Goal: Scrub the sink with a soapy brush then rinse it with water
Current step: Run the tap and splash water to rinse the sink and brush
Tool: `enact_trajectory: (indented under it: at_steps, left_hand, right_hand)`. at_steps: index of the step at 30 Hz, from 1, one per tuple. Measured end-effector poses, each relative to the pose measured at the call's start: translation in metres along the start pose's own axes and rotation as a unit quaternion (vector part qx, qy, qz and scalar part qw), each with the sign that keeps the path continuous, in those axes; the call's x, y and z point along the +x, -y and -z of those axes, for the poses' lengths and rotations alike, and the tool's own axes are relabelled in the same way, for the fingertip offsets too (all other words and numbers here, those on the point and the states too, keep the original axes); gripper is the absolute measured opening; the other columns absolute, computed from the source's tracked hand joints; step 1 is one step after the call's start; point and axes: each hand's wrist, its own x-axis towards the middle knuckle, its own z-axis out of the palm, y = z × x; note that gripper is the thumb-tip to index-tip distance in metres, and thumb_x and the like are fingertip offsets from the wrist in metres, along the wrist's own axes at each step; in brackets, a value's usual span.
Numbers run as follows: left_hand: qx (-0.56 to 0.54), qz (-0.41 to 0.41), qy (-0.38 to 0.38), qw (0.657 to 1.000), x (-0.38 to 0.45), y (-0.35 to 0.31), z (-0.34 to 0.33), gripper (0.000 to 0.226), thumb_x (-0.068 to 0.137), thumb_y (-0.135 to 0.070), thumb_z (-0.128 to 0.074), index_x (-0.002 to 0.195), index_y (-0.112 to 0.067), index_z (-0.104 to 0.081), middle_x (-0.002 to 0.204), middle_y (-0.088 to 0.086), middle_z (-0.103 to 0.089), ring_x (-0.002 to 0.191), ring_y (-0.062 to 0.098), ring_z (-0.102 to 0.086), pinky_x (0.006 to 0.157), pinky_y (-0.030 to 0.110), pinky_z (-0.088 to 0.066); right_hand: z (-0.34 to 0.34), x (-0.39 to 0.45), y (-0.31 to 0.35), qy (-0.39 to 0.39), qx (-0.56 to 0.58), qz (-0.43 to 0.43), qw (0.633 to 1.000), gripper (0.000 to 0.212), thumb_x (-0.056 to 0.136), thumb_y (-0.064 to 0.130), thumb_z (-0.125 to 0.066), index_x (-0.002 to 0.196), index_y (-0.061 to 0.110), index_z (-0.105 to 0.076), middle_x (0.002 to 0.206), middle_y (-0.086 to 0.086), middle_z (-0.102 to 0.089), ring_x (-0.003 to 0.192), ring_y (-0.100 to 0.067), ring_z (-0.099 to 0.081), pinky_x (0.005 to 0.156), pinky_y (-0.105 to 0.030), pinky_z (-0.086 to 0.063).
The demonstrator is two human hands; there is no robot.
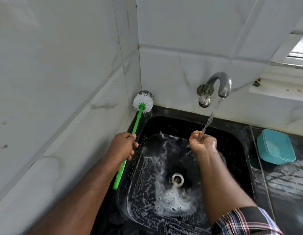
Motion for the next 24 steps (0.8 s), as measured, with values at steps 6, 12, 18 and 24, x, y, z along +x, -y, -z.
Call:
enact_trajectory:
  at_steps: [6,12,18,24]
  left_hand:
    - [0.007,0.0,0.008,1.0,-0.003,0.002,-0.002,0.017,0.101,-0.019,-0.051,0.104,-0.009,-0.064,0.077,0.007,-0.061,0.046,0.012,-0.041,0.039,0.02,-0.032]
    - [0.003,-0.001,0.017,1.0,-0.005,0.005,-0.004,0.016,0.102,-0.019,-0.05,0.102,-0.011,-0.063,0.077,0.007,-0.061,0.046,0.011,-0.041,0.04,0.021,-0.033]
    - [0.004,-0.005,0.02,1.0,-0.004,0.006,-0.005,0.016,0.102,-0.02,-0.05,0.1,-0.012,-0.063,0.078,0.007,-0.061,0.046,0.011,-0.041,0.04,0.021,-0.033]
    - [0.003,-0.012,0.015,1.0,-0.002,0.004,-0.002,0.016,0.101,-0.019,-0.051,0.096,-0.012,-0.064,0.074,0.005,-0.061,0.044,0.01,-0.041,0.039,0.02,-0.032]
  right_hand:
    - [-0.046,-0.007,-0.006,0.109,-0.124,0.022,0.986,0.023,0.101,0.01,-0.036,0.116,0.002,-0.052,0.128,-0.006,-0.052,0.121,-0.021,-0.05,0.105,-0.041,-0.043]
    - [-0.04,-0.007,0.008,0.108,-0.142,0.022,0.984,0.044,0.098,0.007,-0.033,0.14,-0.005,-0.039,0.153,-0.022,-0.034,0.144,-0.035,-0.029,0.118,-0.046,-0.026]
    - [-0.014,-0.006,0.003,0.036,-0.072,0.016,0.997,0.031,0.099,0.01,-0.028,0.1,-0.003,-0.056,0.099,-0.016,-0.059,0.092,-0.029,-0.061,0.07,-0.031,-0.057]
    - [0.002,-0.008,-0.002,0.005,-0.064,0.066,0.996,0.023,0.094,0.002,-0.03,0.081,0.005,-0.049,0.085,-0.008,-0.055,0.069,-0.013,-0.053,0.058,-0.018,-0.05]
